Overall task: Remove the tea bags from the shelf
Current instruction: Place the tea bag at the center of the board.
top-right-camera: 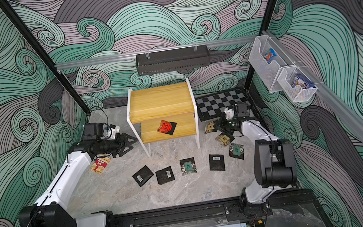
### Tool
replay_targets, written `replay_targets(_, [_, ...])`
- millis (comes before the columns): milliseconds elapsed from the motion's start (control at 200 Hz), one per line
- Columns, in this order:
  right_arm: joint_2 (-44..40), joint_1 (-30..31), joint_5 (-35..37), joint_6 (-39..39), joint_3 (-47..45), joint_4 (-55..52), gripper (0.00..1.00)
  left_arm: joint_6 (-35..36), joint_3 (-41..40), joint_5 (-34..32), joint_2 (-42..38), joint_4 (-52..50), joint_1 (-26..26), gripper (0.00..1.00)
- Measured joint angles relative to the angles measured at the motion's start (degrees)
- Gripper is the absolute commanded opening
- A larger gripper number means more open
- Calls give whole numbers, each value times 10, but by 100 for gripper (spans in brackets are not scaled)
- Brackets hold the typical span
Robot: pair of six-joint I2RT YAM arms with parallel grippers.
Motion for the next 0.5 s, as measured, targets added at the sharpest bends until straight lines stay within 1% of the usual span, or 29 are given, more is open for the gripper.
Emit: replay_targets(500, [94,15,14,2,-8,43,0,0,-6,0,0,0,0,57])
